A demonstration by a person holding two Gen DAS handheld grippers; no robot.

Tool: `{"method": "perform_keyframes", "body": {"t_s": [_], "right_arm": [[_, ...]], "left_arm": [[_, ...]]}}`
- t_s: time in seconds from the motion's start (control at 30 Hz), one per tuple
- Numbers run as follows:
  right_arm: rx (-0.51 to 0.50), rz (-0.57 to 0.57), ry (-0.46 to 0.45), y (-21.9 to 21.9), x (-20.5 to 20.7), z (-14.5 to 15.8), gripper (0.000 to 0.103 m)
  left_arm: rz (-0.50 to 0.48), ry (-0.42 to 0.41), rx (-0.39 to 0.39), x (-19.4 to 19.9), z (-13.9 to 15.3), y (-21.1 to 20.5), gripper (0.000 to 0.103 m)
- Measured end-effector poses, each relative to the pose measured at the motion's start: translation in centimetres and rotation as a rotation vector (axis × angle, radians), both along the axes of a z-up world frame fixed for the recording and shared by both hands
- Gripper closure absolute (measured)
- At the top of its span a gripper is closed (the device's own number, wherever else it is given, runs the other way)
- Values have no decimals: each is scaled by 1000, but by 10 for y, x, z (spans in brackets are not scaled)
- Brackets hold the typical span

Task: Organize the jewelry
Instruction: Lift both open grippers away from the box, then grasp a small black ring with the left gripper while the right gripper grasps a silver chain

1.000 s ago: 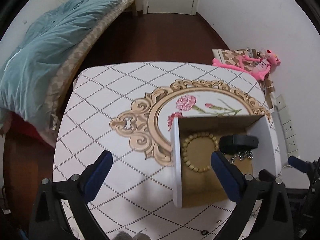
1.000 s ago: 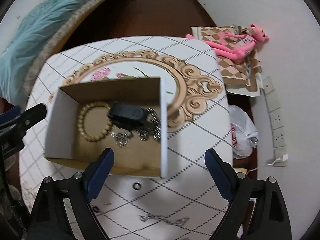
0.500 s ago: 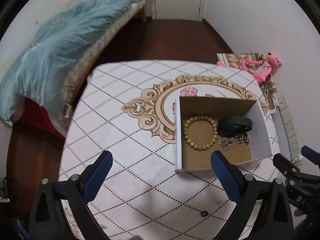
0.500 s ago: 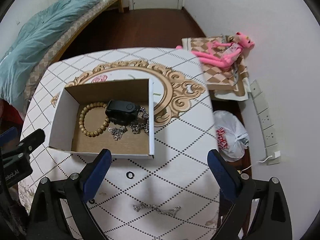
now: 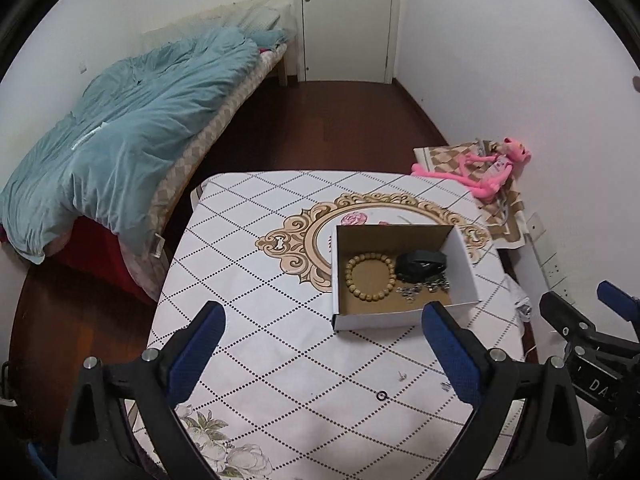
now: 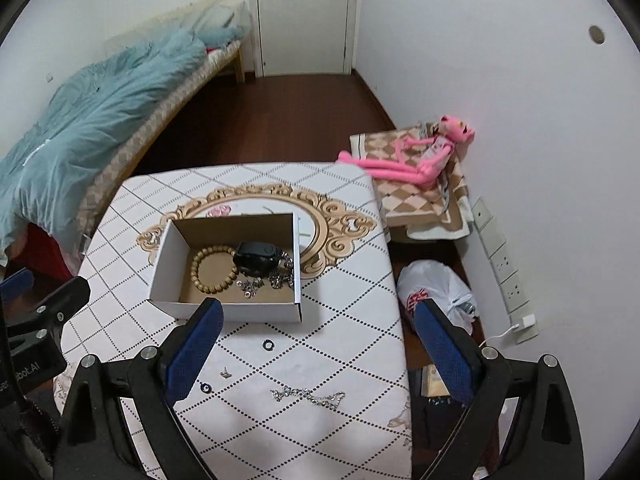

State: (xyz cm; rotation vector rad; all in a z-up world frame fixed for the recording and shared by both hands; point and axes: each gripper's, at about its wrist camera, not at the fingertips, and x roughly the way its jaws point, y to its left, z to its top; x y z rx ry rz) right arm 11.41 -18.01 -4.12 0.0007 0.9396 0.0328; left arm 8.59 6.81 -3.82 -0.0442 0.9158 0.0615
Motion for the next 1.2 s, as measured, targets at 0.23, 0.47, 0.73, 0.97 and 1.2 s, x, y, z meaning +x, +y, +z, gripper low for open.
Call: {"method": "perform_keyframes", "body": {"t_s": [0.23, 0.47, 0.73, 0.97, 1.2], "right_arm": [[69, -4, -19, -9, -21, 15, 5], [89, -27, 122, -22, -26, -44, 5], [81, -74, 253, -39, -36, -154, 6], [10, -1, 244, -27, -39, -195, 24], [2, 45, 169, -17, -34, -193, 44]], "left_arm": [[11, -19, -5, -18, 10, -1, 3], [18, 72, 26, -22, -38, -7, 3], [25, 232, 88, -26, -117, -15, 3], [18, 334, 108, -34, -161, -20, 3], [18, 360, 83, -32, -174, -20, 3]]}}
